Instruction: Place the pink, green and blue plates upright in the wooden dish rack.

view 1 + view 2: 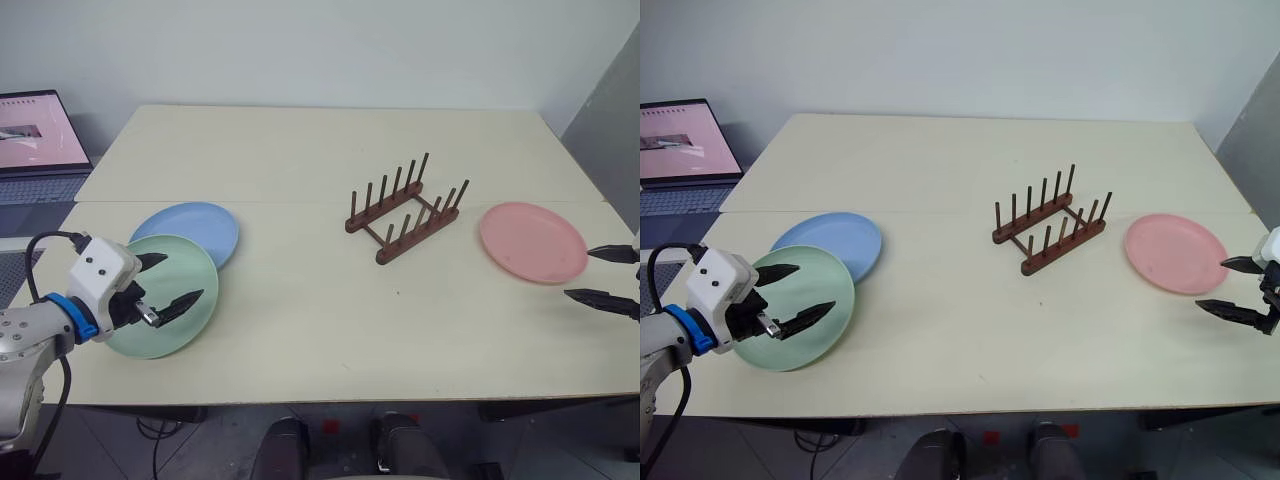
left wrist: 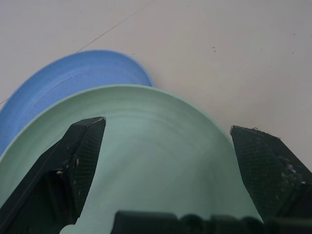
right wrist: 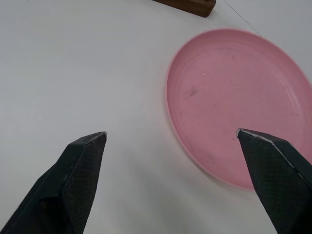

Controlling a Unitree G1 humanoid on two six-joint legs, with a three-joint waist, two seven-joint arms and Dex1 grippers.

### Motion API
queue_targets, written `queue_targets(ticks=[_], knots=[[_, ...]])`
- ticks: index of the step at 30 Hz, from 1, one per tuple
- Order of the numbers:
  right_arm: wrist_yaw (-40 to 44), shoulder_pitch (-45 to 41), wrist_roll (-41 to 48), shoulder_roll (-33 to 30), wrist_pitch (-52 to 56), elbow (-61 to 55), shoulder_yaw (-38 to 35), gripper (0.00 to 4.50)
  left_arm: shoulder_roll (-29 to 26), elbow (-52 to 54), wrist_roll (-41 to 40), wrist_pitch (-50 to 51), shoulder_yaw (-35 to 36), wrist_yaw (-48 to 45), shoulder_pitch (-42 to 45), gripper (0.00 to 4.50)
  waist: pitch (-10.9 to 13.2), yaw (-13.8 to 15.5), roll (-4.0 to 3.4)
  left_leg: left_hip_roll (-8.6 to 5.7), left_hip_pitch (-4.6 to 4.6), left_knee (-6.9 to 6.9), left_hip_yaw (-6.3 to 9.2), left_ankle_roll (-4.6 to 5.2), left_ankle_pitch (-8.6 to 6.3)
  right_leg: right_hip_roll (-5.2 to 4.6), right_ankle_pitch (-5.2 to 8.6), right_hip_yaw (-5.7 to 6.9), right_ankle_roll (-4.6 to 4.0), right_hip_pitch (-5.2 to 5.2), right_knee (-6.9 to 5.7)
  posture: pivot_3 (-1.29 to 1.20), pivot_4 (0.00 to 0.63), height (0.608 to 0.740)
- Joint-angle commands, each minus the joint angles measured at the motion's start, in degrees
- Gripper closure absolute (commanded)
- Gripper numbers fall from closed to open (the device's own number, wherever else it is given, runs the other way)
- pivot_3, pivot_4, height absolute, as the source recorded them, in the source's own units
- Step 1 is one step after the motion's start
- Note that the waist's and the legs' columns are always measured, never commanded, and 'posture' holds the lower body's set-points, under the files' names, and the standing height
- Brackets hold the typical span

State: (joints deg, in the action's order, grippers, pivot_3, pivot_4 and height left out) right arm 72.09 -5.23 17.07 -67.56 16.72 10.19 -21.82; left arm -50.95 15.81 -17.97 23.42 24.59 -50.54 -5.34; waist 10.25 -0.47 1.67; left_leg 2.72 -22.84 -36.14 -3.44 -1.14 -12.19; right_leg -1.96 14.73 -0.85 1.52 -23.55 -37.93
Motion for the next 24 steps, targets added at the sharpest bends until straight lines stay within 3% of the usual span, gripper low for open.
queue_targets(ticks=[1,16,20,24], knots=[[0.21,-0.21,0.57,-1.38,-0.99,-0.33,-2.53,0.03,-1.57,0.36,-0.04,0.39,2.07,0.41,0.26,0.0,0.0,0.0,0.0,0.0,0.0,0.0,0.0,0.0,0.0,0.0,0.0,0.0,0.0,0.0,0.0,0.0,0.15,0.733],[-0.03,0.5,-0.01,-1.48,-2.13,0.07,-2.98,0.03,-2.0,-0.94,0.89,-2.56,1.71,0.11,0.45,0.0,0.0,0.0,0.0,0.0,0.0,0.0,0.0,0.0,0.0,0.0,0.0,-0.01,0.0,0.0,0.0,0.0,0.15,0.733],[-0.09,0.49,0.11,-1.34,-2.01,-0.13,-3.1,0.03,-1.28,-1.28,-2.27,-0.96,1.98,-0.79,1.77,0.0,0.0,0.01,0.0,0.0,0.0,0.0,0.0,0.0,0.0,0.0,0.0,0.0,0.0,0.0,0.0,0.0,0.15,0.733],[0.13,1.1,0.67,-1.11,-1.79,-1.11,-3.91,0.03,-1.83,0.76,-1.02,-1.04,-2.48,-0.9,2.95,0.0,0.0,0.05,0.0,-0.01,0.0,0.0,-0.01,0.0,0.0,0.0,0.0,0.0,0.0,0.0,0.0,0.0,0.15,0.733]])
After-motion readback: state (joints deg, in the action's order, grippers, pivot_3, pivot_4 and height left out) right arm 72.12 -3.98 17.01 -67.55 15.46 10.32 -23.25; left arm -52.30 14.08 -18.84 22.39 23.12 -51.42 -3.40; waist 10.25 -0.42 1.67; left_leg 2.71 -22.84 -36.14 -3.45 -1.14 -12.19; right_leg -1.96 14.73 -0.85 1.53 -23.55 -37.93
